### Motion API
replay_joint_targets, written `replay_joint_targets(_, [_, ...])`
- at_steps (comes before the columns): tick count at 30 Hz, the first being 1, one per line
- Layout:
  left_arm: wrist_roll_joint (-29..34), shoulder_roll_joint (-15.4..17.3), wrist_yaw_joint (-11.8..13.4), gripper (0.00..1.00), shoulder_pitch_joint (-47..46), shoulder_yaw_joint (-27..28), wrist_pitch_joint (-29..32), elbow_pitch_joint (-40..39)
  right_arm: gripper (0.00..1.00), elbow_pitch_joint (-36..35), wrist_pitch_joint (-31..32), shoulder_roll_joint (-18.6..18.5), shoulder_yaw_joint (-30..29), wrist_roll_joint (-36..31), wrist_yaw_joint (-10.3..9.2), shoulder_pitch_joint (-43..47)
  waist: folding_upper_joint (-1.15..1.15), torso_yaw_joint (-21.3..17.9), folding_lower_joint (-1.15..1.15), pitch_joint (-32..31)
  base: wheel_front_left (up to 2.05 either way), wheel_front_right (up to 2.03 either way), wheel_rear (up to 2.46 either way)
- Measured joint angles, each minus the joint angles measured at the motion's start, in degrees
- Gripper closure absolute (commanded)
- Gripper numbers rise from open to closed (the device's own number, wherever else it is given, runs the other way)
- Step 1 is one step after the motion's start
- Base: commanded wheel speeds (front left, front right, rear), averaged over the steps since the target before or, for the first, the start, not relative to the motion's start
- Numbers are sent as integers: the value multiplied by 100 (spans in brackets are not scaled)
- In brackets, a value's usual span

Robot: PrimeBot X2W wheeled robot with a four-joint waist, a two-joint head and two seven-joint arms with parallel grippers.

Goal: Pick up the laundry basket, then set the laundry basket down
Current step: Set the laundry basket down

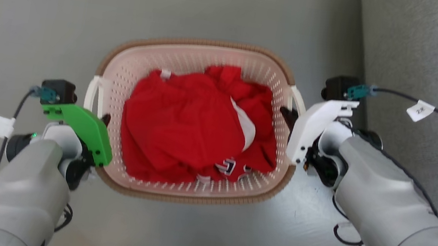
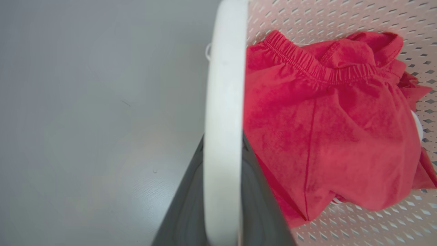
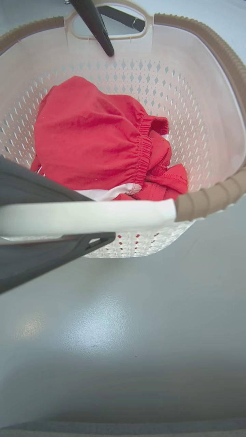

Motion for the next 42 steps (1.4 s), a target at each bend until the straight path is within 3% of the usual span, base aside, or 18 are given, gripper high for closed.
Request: replay_joint_targets(42, [90, 121, 0, 100, -1304, 77, -672, -133, 100, 54, -759, -35, -26, 49, -98, -1350, 0, 195, 1, 2169, 0, 0, 0])
